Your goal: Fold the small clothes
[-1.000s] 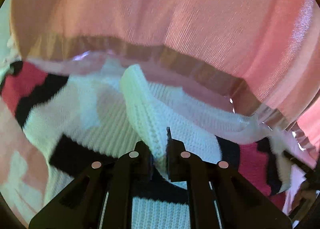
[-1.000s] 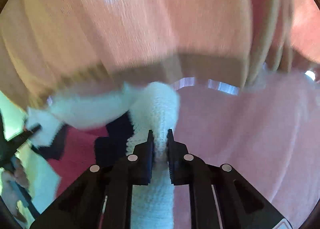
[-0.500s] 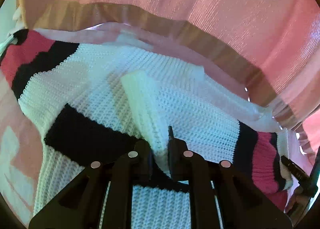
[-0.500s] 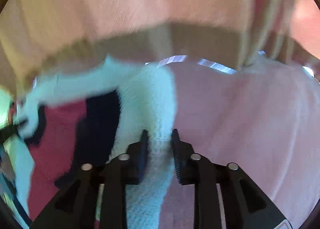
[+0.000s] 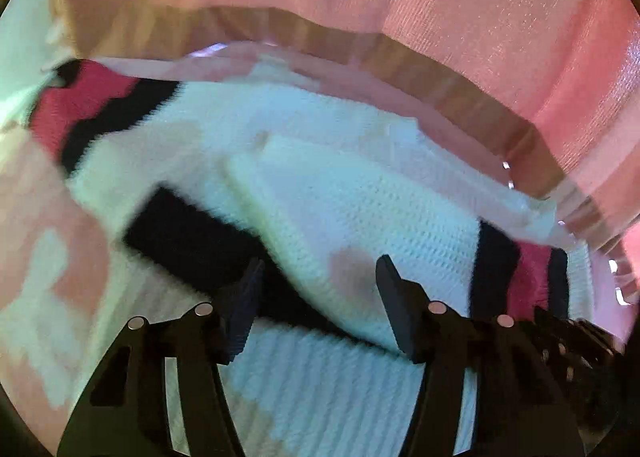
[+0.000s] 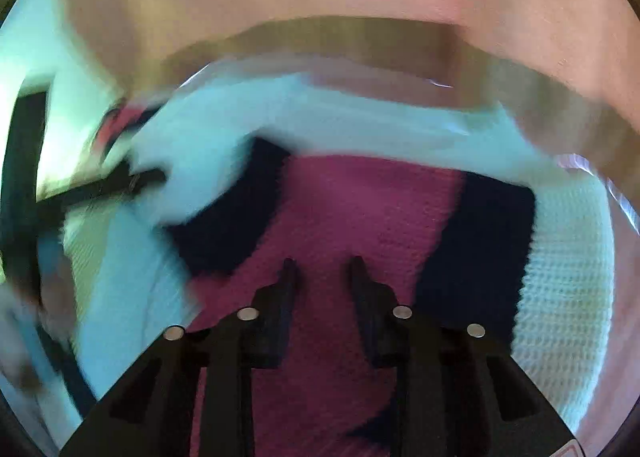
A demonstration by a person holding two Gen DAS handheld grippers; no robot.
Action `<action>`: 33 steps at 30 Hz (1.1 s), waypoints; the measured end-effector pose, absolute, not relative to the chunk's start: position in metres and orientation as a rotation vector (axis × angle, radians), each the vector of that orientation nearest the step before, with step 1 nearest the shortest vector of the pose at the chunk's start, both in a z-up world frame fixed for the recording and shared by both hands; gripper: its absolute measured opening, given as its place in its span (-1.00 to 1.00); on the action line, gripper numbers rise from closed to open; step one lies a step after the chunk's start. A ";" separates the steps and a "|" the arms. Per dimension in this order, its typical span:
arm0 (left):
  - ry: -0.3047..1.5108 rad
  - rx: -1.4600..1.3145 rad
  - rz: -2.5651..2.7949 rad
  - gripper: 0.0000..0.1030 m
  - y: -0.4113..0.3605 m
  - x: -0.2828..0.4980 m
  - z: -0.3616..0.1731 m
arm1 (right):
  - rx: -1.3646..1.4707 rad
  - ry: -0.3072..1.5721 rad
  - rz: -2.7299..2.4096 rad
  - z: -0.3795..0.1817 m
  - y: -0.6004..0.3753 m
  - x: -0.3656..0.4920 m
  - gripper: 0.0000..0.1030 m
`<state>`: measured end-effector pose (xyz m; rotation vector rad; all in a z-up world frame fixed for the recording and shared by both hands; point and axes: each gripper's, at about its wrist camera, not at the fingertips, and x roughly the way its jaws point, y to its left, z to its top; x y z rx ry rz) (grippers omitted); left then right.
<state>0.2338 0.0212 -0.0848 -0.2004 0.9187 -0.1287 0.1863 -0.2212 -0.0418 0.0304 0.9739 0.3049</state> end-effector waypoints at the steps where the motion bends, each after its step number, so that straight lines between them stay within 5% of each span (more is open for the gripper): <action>1: 0.919 -0.217 -0.090 0.06 0.026 0.229 -0.082 | 0.005 0.973 0.340 -0.039 -0.215 0.178 -0.54; 6: 0.811 -0.271 -0.065 0.22 0.029 0.214 -0.051 | 0.003 0.901 0.306 -0.018 -0.222 0.167 -0.62; 8: 0.804 -0.194 -0.065 0.53 0.012 0.225 -0.050 | 0.066 0.872 0.237 -0.012 -0.236 0.180 -0.62; 11: 0.963 -0.106 0.001 0.36 0.004 0.255 -0.086 | 0.141 0.900 0.166 -0.015 -0.254 0.205 -0.61; 20: 0.902 -0.118 0.057 0.41 0.024 0.242 -0.092 | 0.196 0.886 0.007 -0.018 -0.272 0.192 -0.59; 25: 0.892 -0.127 0.050 0.45 0.031 0.242 -0.092 | 0.096 0.916 0.046 -0.033 -0.247 0.208 -0.80; 29: 0.883 -0.126 0.047 0.49 0.027 0.246 -0.097 | 0.160 0.902 -0.032 -0.004 -0.293 0.154 -0.80; 33: 0.881 -0.116 0.051 0.50 0.025 0.244 -0.096 | 0.100 0.981 -0.084 -0.034 -0.340 0.099 -0.96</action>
